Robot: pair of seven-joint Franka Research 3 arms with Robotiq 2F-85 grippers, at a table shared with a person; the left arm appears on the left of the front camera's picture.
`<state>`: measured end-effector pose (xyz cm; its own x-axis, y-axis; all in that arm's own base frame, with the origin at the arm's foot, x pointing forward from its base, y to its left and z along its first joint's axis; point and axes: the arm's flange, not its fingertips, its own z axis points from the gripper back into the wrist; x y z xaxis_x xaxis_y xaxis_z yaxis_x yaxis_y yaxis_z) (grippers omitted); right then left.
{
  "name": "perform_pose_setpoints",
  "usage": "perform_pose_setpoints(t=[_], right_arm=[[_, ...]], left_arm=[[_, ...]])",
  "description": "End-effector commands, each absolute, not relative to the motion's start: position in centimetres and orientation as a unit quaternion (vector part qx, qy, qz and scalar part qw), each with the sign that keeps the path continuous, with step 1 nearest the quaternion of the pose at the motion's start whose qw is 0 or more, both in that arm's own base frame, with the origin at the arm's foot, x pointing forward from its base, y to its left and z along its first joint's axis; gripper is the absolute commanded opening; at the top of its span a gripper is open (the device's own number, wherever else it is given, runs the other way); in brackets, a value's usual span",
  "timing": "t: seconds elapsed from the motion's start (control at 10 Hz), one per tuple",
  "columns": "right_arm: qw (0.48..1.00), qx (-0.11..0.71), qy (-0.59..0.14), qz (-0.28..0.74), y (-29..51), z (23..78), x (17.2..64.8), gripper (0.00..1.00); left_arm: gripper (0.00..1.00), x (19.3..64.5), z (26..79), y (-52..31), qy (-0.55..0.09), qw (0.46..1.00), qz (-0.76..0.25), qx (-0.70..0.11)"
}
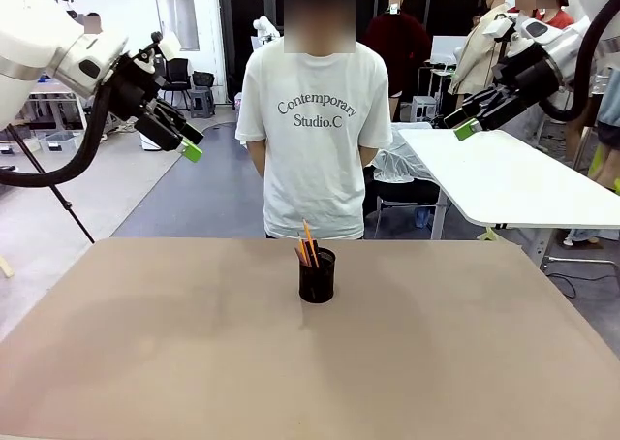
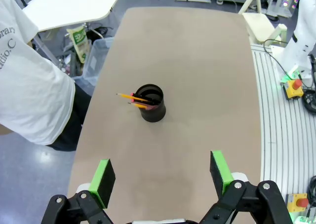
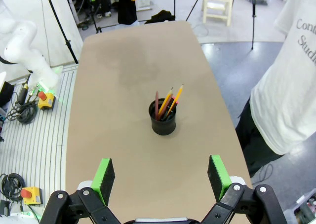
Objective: Place the pens into the pen holder.
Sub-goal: Pick up a writing instrument from the table and place it into the Pen holder.
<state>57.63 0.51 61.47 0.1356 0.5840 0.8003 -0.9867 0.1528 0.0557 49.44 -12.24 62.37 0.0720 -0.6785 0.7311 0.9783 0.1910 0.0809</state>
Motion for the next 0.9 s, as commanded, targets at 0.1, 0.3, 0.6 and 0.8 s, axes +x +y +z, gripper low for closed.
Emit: perform_pose_setpoints(t=[0.1, 0.3, 0.6, 0.8], right_arm=[[0.686, 0.31, -0.324, 0.573, 0.52, 61.65, 57.6, 1.0], [0.686, 0.31, -0.324, 0.573, 0.52, 61.65, 57.6, 1.0], [0.686, 0.31, -0.324, 0.573, 0.52, 61.65, 57.6, 1.0], [0.686, 0.31, -0.324, 0.573, 0.52, 61.65, 57.6, 1.0]], left_arm=[[1.0, 49.37, 62.56, -12.12, -0.331, 0.701, -0.592, -0.222], [1.0, 49.37, 62.56, -12.12, -0.331, 0.701, -0.592, -0.222], [1.0, 49.37, 62.56, -12.12, -0.331, 0.701, -0.592, -0.222], [1.0, 49.37, 62.56, -12.12, -0.331, 0.701, -0.592, -0.222]])
